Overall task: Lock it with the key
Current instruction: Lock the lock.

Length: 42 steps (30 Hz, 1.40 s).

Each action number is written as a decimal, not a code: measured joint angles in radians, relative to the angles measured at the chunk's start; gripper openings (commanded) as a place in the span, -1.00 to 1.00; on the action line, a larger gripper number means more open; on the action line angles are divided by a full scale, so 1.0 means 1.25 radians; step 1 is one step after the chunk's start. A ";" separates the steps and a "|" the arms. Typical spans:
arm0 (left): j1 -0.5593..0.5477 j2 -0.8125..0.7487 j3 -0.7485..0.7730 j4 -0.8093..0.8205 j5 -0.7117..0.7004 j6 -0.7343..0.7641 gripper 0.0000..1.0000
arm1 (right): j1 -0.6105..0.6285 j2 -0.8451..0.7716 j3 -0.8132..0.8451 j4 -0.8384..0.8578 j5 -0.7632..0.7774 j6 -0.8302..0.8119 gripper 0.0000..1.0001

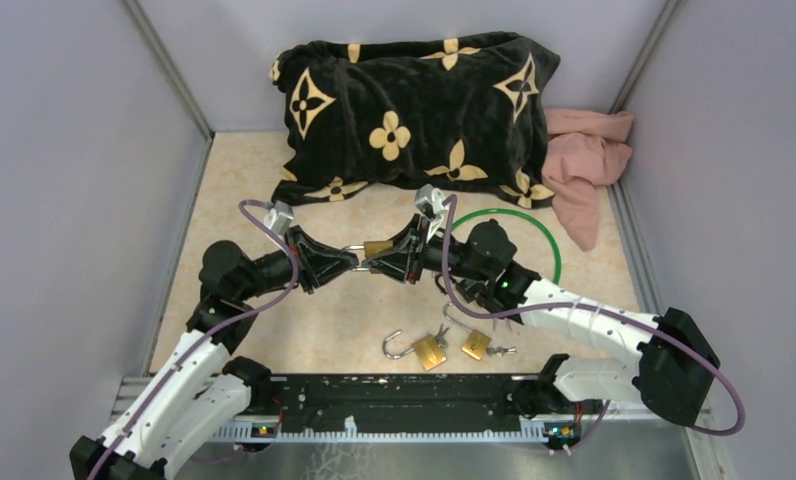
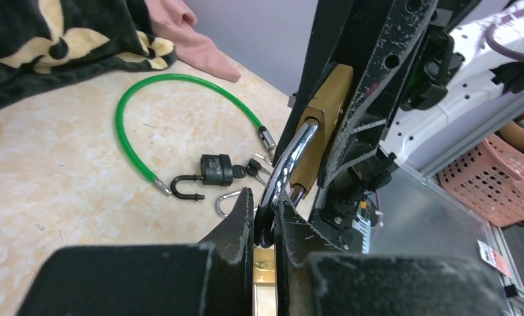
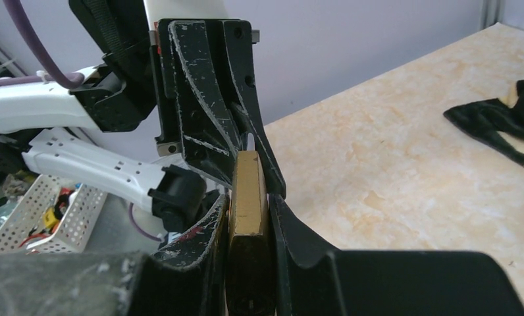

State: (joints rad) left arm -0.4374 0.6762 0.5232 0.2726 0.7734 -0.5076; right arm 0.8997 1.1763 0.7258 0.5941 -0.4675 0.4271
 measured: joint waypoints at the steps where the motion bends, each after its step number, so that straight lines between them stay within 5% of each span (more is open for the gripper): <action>1: -0.001 0.002 0.003 -0.001 -0.010 0.003 -1.00 | 0.000 0.002 0.000 0.003 0.007 -0.002 -1.00; 16: -0.005 0.052 0.072 -0.084 -0.169 0.100 -1.00 | -0.006 0.096 0.013 0.123 0.085 -0.005 -1.00; 42: -0.051 0.107 0.137 -0.159 -0.408 0.190 -1.00 | -0.031 0.217 0.106 0.139 0.094 0.001 -1.00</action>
State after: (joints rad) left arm -0.5014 0.8101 0.6949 0.0742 0.2634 -0.2695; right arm 0.8608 1.4479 0.8585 0.7681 -0.3500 0.4282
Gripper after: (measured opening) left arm 0.149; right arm 0.213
